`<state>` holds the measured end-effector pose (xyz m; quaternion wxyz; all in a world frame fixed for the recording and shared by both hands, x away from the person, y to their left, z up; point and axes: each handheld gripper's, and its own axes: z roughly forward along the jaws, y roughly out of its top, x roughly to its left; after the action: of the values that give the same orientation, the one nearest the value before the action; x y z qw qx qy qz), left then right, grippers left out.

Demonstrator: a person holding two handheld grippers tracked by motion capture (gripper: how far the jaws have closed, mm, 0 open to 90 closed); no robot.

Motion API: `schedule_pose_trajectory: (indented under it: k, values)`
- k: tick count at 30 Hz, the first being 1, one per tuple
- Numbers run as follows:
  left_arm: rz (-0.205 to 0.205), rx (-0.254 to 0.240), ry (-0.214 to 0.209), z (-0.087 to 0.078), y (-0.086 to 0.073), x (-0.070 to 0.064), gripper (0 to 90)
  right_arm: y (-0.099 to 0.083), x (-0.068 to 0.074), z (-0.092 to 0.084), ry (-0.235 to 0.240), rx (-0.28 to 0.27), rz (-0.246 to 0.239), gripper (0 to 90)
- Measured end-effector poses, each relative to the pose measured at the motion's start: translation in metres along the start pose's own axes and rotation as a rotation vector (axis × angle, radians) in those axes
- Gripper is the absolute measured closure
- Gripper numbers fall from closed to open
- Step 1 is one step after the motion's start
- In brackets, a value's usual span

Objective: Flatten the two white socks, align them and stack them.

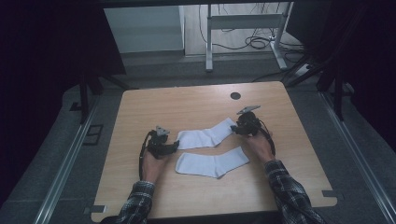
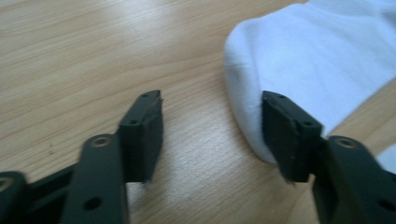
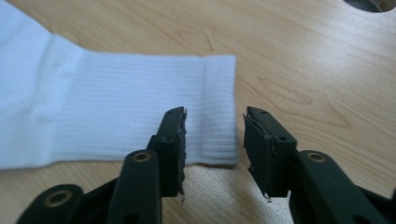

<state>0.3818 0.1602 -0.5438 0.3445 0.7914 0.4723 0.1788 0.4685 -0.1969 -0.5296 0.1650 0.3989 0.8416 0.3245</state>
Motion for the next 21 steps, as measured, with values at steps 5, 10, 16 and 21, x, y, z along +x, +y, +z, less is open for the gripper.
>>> schedule_pose_trajectory:
  k: [5, 10, 16, 21]
  values:
    - [0.019, -0.007, -0.028, 0.0, 0.0, -0.002, 63.0, -0.002, 0.003, -0.001, 0.023, 0.003, 0.016, 77.4]
    - [0.016, -0.008, -0.077, 0.001, 0.001, -0.005, 85.3, -0.004, 0.004, -0.005, 0.045, 0.021, 0.042, 80.2]
    - [-0.022, -0.009, -0.095, 0.002, 0.002, -0.002, 86.5, -0.008, 0.006, -0.01, 0.047, 0.013, 0.031, 80.3]
    - [-0.019, -0.011, -0.074, 0.001, 0.003, -0.003, 86.6, -0.01, 0.007, -0.017, 0.052, 0.007, 0.023, 80.3]
